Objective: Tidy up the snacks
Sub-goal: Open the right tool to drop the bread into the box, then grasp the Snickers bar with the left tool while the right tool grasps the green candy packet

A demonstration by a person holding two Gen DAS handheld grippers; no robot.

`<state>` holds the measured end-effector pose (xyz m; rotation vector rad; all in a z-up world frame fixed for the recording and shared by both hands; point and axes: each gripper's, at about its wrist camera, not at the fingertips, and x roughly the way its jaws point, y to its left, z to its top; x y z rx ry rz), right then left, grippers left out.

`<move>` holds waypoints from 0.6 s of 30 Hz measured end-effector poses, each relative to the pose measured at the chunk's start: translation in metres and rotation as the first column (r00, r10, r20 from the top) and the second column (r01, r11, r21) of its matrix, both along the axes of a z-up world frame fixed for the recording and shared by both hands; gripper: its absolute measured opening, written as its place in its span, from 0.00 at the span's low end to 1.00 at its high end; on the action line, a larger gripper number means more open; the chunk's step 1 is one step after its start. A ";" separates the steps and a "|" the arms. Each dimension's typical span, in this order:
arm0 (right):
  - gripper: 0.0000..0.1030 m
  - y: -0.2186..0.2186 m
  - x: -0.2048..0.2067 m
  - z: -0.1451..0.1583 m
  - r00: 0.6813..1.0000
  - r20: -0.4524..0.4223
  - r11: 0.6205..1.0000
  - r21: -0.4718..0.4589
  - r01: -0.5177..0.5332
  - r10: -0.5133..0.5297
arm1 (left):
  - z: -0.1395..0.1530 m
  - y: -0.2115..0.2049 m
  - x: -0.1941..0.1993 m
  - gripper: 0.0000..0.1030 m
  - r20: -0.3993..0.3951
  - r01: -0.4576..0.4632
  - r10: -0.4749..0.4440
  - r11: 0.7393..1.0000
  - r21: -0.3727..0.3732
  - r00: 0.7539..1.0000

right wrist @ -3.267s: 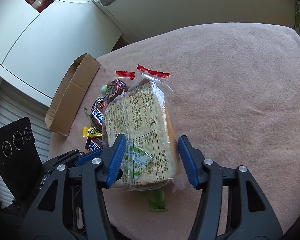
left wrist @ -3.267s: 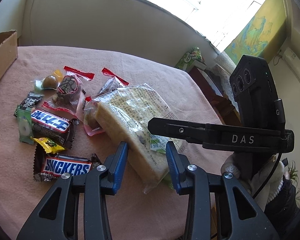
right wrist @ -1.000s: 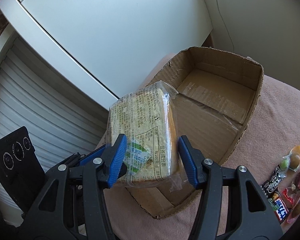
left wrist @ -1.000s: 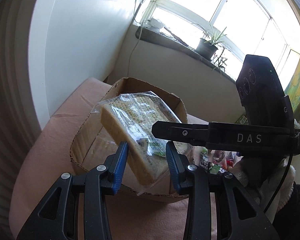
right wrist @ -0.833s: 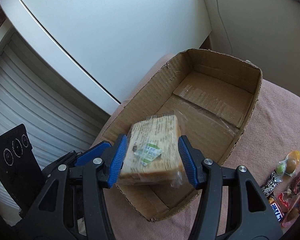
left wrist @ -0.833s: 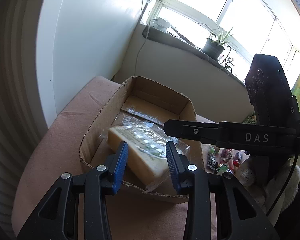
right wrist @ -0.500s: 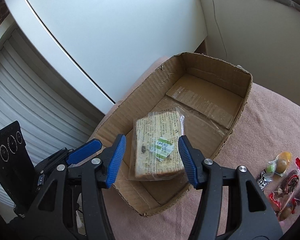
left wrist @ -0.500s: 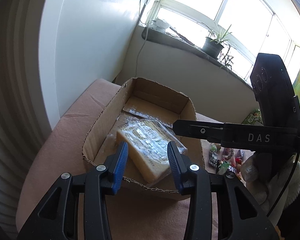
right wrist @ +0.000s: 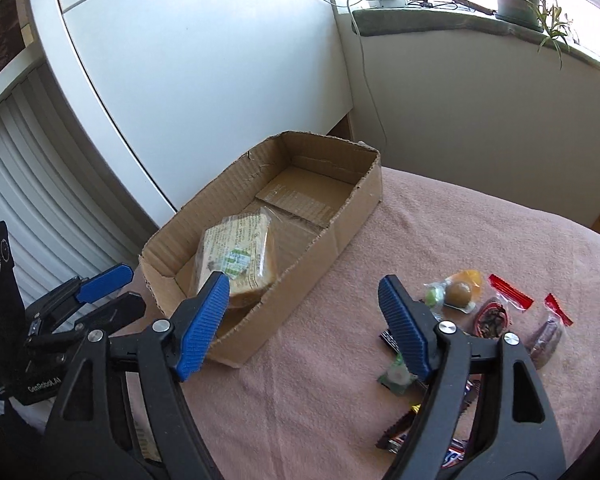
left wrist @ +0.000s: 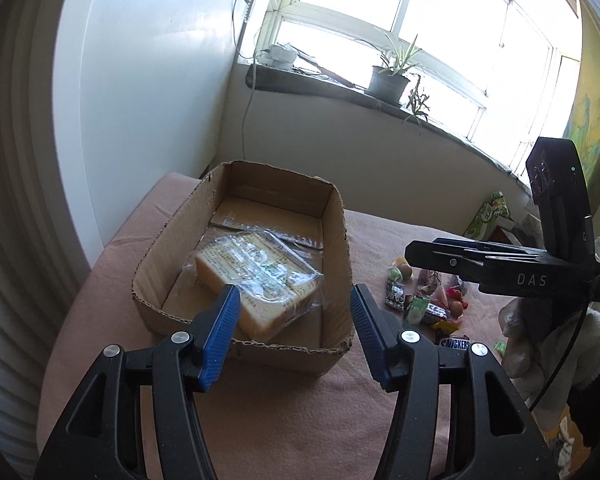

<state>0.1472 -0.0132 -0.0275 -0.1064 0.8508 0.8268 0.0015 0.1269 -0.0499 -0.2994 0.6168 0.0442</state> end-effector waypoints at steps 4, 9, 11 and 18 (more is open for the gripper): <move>0.77 -0.037 -0.016 0.001 0.997 0.079 0.997 -0.070 0.032 -0.026 | 0.001 -0.016 -0.002 0.55 0.014 0.048 -0.048 0.999 0.000 0.999; 0.77 -0.090 -0.025 -0.002 0.989 0.096 0.988 -0.095 0.121 -0.111 | -0.005 -0.040 0.006 0.55 0.002 0.118 -0.118 0.993 -0.023 0.993; 0.77 -0.112 -0.026 -0.005 0.984 0.094 0.983 -0.090 0.163 -0.154 | -0.009 -0.051 0.010 0.55 -0.009 0.147 -0.147 0.989 -0.032 0.989; 0.77 -0.180 -0.033 -0.025 0.956 0.073 0.947 -0.130 0.293 -0.285 | -0.023 -0.086 0.025 0.49 -0.043 0.244 -0.247 0.967 -0.068 0.968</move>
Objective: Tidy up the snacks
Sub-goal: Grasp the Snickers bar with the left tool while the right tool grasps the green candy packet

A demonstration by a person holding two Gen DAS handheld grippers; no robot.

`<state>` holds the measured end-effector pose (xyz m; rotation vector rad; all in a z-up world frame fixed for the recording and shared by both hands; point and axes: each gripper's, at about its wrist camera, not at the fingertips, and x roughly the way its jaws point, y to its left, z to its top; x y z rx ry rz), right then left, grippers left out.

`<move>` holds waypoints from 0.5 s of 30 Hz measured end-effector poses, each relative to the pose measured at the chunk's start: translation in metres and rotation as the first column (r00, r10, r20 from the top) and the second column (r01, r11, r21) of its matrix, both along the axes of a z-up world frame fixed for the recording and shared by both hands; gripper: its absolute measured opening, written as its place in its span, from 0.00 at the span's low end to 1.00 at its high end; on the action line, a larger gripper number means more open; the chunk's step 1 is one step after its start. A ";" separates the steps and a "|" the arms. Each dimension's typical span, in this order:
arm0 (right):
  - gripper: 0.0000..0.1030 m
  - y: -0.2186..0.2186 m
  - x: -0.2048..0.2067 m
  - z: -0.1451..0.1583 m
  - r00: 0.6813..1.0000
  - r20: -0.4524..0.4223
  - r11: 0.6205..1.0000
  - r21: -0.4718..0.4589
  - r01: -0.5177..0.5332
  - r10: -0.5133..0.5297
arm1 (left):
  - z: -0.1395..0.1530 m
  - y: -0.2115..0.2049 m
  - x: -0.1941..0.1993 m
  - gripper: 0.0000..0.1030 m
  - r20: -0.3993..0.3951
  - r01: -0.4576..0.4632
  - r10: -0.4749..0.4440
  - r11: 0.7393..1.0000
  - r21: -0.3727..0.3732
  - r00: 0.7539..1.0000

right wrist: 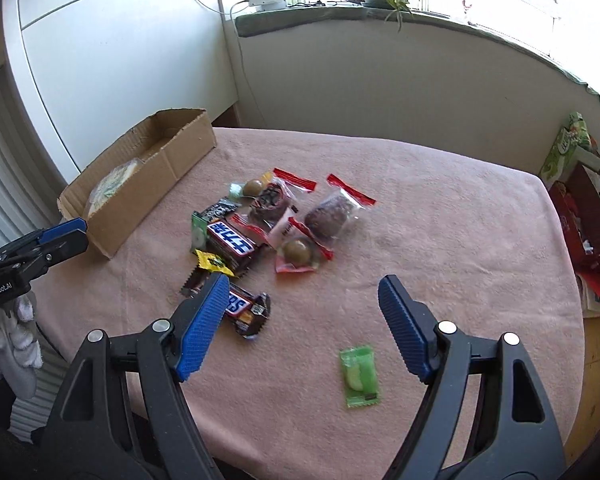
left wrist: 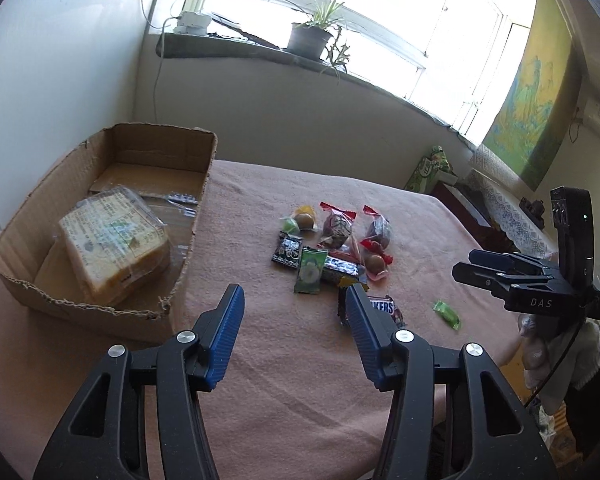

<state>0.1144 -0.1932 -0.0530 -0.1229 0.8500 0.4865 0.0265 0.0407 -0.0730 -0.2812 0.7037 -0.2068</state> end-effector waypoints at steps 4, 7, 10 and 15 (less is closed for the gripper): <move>0.77 -0.030 -0.003 -0.013 0.998 -0.030 0.998 -0.011 0.061 -0.062 | -0.013 -0.017 0.009 0.42 -0.040 0.049 -0.050 0.998 -0.038 0.998; 0.77 -0.042 -0.005 -0.023 0.995 -0.058 0.997 -0.007 0.082 -0.082 | -0.024 -0.031 0.013 0.41 -0.072 0.087 -0.091 0.994 -0.060 0.993; 0.73 -0.045 -0.011 -0.031 0.994 -0.069 0.997 -0.013 0.081 -0.082 | -0.030 -0.040 0.020 0.41 -0.100 0.102 -0.110 0.991 -0.084 0.989; 0.68 -0.042 -0.015 -0.046 0.993 -0.092 0.997 -0.029 0.073 -0.075 | -0.032 -0.054 0.031 0.41 -0.113 0.129 -0.136 0.989 -0.068 0.984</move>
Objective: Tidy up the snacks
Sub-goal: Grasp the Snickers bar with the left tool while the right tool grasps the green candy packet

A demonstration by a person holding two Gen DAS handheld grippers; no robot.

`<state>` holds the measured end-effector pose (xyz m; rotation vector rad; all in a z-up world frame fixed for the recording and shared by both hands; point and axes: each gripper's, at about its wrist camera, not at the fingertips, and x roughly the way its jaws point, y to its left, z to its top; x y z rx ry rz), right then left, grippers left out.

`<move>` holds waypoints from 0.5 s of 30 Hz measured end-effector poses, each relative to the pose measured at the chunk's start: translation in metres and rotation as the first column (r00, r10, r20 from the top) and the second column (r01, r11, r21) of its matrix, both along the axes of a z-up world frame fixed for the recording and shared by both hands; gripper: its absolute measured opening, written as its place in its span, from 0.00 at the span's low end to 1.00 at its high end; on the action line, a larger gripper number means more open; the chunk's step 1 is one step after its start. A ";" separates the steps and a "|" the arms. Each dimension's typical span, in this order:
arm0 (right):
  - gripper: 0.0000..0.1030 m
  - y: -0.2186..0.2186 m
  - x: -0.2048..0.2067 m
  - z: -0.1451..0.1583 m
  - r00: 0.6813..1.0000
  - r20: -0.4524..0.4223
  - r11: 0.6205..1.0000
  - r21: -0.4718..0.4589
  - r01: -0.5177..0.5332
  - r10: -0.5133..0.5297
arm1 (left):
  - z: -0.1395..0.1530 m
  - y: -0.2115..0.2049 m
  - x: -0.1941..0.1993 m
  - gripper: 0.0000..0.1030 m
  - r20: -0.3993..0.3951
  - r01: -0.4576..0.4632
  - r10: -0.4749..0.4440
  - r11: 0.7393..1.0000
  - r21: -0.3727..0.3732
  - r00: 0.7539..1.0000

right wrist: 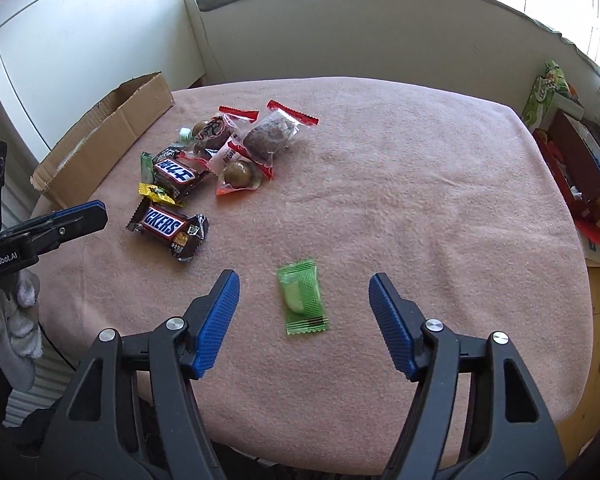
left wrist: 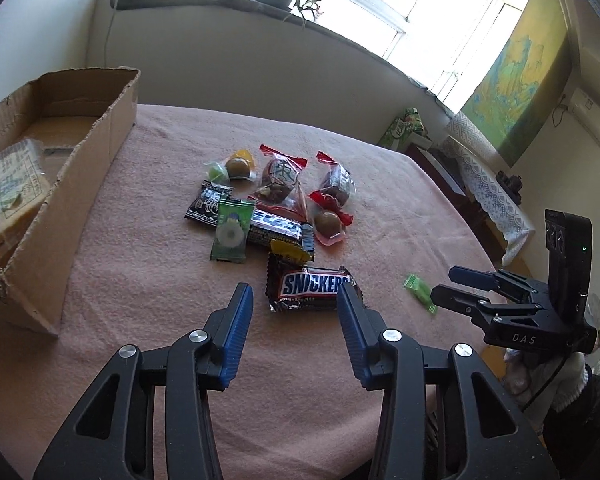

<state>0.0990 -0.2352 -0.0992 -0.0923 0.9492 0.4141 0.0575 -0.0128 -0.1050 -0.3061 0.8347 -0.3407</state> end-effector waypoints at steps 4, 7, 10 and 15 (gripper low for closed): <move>0.68 0.000 -0.002 -0.006 1.000 -0.004 1.000 -0.001 0.002 -0.002 | -0.004 -0.010 0.005 0.42 -0.001 0.014 -0.014 0.999 0.040 1.000; 0.68 -0.001 -0.002 -0.010 1.000 -0.009 1.000 -0.002 0.003 -0.003 | -0.007 -0.013 0.010 0.42 -0.011 0.026 -0.025 0.998 0.055 1.000; 0.66 0.001 -0.001 -0.012 1.000 -0.013 1.000 -0.005 -0.006 0.006 | -0.009 -0.012 0.016 0.51 -0.013 0.024 -0.024 0.998 0.057 1.000; 0.62 0.006 0.000 -0.014 1.000 -0.017 1.000 -0.013 -0.022 0.021 | -0.015 -0.009 0.030 0.51 -0.034 0.041 -0.041 0.999 0.017 0.999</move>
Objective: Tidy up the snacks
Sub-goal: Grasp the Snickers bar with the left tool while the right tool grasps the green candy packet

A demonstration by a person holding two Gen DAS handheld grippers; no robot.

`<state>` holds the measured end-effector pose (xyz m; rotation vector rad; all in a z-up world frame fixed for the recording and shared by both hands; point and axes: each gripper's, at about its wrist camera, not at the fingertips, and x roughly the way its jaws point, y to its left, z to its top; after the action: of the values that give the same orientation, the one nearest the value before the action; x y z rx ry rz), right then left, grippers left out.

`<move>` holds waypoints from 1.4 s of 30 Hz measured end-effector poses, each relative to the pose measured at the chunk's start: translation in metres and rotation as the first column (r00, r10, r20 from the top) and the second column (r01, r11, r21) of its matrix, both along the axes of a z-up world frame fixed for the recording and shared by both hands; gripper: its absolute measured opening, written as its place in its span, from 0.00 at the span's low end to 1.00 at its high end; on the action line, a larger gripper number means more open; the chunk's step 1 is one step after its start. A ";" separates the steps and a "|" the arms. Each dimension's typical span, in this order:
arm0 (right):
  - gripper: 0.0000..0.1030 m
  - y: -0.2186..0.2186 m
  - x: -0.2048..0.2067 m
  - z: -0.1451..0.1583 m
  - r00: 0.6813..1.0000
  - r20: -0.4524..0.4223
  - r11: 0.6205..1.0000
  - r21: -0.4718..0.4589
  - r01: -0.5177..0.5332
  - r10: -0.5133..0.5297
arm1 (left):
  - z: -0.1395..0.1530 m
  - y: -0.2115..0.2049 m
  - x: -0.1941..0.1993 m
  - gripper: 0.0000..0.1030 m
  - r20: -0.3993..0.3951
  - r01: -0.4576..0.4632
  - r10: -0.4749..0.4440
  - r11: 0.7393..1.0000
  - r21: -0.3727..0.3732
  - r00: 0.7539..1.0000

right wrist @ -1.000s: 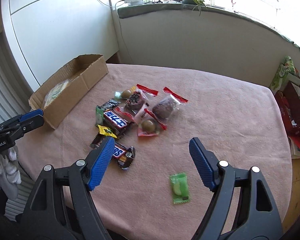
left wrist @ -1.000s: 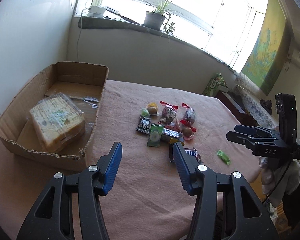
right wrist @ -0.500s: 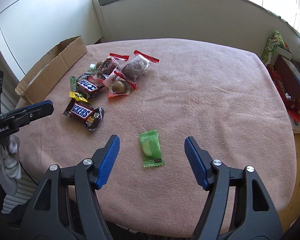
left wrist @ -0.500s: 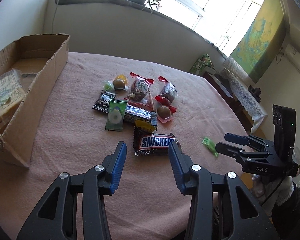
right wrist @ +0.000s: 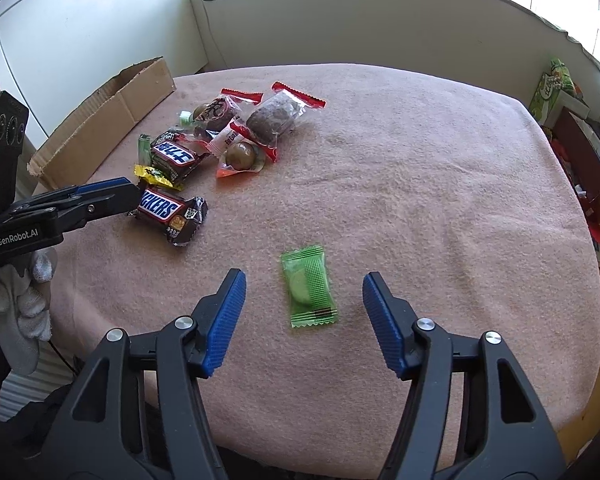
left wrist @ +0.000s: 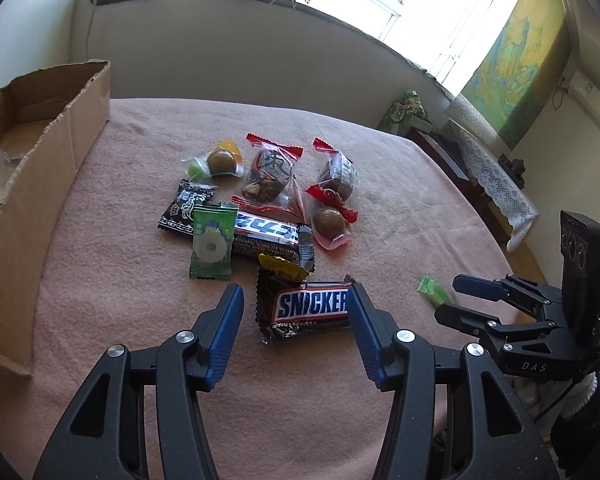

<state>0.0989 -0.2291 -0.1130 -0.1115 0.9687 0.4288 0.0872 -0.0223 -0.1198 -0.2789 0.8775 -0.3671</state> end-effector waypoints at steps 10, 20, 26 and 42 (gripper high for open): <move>0.49 0.004 0.005 -0.007 1.000 -0.013 1.000 -0.013 -0.007 0.007 | -0.002 -0.020 -0.013 0.51 0.004 0.124 -0.124 0.992 0.013 0.992; 0.42 0.003 0.005 -0.008 1.000 -0.009 1.000 -0.021 -0.020 0.020 | 0.005 -0.049 -0.029 0.51 0.053 0.181 -0.194 0.965 0.187 0.980; 0.36 0.005 0.002 -0.007 0.999 -0.008 0.999 -0.032 -0.043 0.043 | 0.021 -0.056 -0.030 0.51 0.101 0.193 -0.228 0.942 0.275 0.968; 0.29 0.005 0.003 -0.008 0.999 -0.004 0.997 -0.055 -0.053 0.053 | -0.007 -0.072 0.009 0.38 -0.034 0.278 -0.280 0.922 0.268 0.960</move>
<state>0.1023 -0.2243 -0.1215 -0.1873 0.9823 0.4512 0.0959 -0.0946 -0.1269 0.1028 0.9534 -0.5061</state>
